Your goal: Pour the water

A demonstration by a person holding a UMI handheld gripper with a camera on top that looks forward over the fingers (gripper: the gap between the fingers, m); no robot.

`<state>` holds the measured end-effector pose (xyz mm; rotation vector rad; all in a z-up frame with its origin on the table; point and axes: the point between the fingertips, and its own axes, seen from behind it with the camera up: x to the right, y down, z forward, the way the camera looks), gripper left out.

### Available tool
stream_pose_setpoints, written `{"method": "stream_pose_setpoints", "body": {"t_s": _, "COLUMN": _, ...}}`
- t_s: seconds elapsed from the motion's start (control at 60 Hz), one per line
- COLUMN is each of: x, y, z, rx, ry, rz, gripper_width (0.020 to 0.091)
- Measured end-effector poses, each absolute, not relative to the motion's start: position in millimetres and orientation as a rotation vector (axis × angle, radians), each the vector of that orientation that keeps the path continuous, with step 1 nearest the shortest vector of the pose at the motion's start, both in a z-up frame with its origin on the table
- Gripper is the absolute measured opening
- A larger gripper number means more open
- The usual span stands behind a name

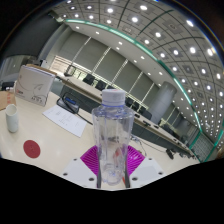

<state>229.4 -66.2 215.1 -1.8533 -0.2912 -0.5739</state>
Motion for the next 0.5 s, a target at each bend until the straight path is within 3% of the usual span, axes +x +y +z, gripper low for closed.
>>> {"method": "stream_pose_setpoints", "body": {"t_s": 0.083, "x": 194.1, "y": -48.5, "z": 253.6, "rx": -1.77, "ry": -0.408, "rz": -0.727, "gripper_width": 0.0317}}
{"method": "stream_pose_setpoints", "body": {"t_s": 0.25, "x": 103.1, "y": -24.0, "z": 292.6, "rx": -1.597, "ry": -0.676, "rz": -0.981, "gripper_width": 0.0317}}
{"method": "stream_pose_setpoints", "body": {"t_s": 0.35, "x": 46.5, "y": -14.8, "z": 297.9, "rx": -1.471, "ry": -0.863, "rz": -1.121, "gripper_width": 0.0315}}
{"method": "stream_pose_setpoints", "body": {"t_s": 0.5, "x": -21.6, "y": -6.5, "z": 279.9, "rx": -1.292, "ry": -1.134, "rz": -1.302, "gripper_width": 0.0319}}
